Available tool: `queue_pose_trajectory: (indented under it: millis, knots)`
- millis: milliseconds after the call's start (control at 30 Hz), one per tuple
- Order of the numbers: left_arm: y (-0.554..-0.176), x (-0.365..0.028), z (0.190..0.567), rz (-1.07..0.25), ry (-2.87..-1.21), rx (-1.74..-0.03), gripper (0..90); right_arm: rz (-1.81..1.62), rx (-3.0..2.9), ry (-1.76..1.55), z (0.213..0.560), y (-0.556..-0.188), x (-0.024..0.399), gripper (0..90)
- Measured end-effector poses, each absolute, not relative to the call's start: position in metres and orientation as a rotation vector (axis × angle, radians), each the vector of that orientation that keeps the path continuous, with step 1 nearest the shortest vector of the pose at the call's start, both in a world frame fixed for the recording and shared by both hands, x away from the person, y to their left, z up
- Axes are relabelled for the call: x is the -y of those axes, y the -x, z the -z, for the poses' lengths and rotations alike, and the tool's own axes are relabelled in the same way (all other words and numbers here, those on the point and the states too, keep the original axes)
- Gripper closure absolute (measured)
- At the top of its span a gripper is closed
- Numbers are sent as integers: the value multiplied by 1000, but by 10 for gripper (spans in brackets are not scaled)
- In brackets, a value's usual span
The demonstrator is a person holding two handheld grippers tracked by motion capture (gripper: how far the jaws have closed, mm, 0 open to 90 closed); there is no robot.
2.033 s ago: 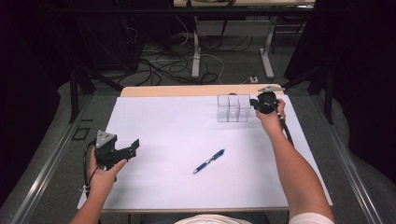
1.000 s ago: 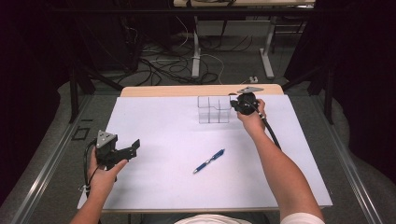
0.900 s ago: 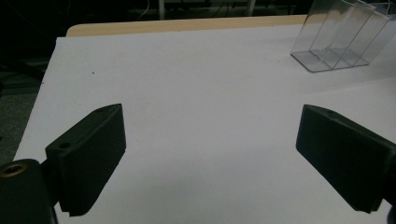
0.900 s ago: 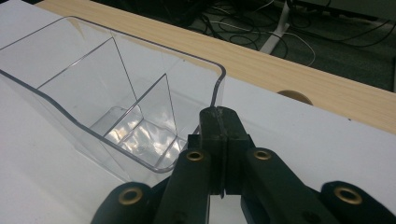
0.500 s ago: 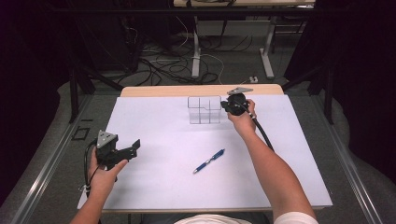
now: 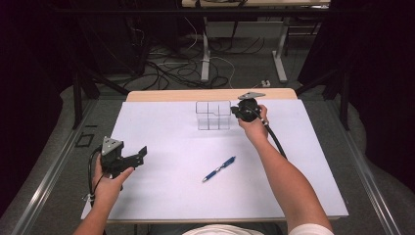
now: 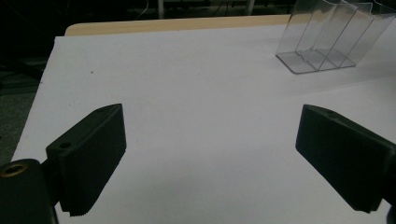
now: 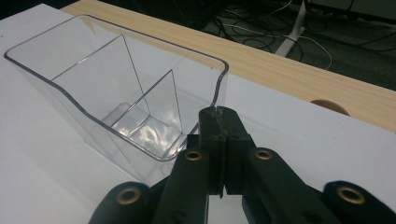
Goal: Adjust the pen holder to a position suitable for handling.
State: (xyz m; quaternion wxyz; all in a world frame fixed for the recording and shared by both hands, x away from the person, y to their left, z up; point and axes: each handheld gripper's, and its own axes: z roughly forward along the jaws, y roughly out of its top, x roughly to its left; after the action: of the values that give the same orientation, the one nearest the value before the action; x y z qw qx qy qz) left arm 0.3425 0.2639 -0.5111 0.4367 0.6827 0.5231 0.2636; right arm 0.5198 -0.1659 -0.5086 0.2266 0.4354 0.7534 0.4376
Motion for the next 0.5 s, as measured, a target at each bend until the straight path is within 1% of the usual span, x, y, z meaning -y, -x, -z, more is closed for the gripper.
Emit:
queue_pose_trajectory:
  millis: [367,500]
  knots:
    - [-343,-263,511,-659,-1699,-1301,95,-1249,-2036,-1179,494,-505,175,822]
    - [-343,-262,511,-658,-1700,-1300,98,-1272,-2029,-1167,489,-494,176,760]
